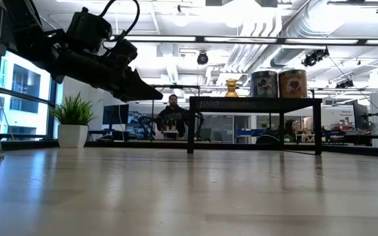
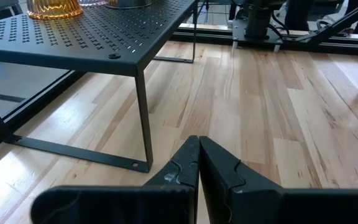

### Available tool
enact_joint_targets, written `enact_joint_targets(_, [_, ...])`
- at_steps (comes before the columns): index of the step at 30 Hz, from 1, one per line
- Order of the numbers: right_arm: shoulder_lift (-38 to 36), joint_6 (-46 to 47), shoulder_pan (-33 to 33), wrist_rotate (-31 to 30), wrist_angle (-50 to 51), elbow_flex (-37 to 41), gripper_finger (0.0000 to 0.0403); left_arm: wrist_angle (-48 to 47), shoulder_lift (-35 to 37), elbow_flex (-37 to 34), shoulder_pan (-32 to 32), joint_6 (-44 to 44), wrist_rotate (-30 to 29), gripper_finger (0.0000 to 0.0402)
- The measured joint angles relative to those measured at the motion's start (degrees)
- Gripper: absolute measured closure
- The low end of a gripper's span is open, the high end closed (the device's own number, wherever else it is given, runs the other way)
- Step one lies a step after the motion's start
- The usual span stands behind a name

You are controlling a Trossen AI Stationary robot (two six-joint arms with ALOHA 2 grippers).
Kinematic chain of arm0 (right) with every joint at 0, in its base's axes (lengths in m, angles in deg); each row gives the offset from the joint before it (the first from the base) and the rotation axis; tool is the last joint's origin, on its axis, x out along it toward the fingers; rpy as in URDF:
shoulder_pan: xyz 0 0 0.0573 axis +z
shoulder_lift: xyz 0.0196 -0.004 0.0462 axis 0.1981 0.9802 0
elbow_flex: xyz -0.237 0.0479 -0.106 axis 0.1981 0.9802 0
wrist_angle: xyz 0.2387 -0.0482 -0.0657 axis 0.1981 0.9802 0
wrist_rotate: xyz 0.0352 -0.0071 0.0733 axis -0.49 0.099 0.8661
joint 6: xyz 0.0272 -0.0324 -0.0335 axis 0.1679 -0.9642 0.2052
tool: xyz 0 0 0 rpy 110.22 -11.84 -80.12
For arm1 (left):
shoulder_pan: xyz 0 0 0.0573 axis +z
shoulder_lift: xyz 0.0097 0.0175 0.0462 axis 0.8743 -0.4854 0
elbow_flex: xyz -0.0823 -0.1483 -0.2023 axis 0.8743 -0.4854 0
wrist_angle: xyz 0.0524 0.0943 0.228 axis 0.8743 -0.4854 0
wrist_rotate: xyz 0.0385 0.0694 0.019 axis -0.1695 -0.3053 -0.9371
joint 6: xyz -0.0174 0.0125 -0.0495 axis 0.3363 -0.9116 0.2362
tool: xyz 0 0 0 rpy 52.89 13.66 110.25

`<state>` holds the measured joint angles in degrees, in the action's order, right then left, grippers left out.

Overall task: Pick & Place candle stick holders
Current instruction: Put the right green scented candle on the shelf aligned with the brown scented candle

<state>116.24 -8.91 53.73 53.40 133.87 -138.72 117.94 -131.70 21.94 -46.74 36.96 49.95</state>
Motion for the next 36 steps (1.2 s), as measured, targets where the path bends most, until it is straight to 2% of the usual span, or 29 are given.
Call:
enact_joint_targets(6, [5.7,-1.9,5.8,6.9,-4.6,-0.6,0.0250,0.0,0.0,0.0,0.0,0.0,0.0,0.0396])
enact_joint_targets(10, [8.3,-1.8,8.2,8.4,-5.9,-0.7,0.0236,0.0,0.0,0.0,0.0,0.0,0.1,0.0396])
enact_joint_targets(20, [13.6,-6.9,8.8,8.5,-5.7,-0.6,0.0296,0.0,0.0,0.0,0.0,0.9,0.1,0.0396])
enact_joint_targets(27, [15.5,-7.8,8.6,9.7,-6.4,0.4,0.0321,0.0,0.0,0.0,0.0,0.9,0.1,0.0396])
enact_joint_targets(33, [15.5,-9.9,7.4,8.4,-6.8,0.6,0.0386,0.0,0.0,0.0,0.0,0.9,0.0,0.0396])
enact_joint_targets(36, [15.5,-13.4,5.9,7.0,-6.8,0.6,0.0394,0.0,0.0,0.0,0.0,0.9,-0.1,0.0396])
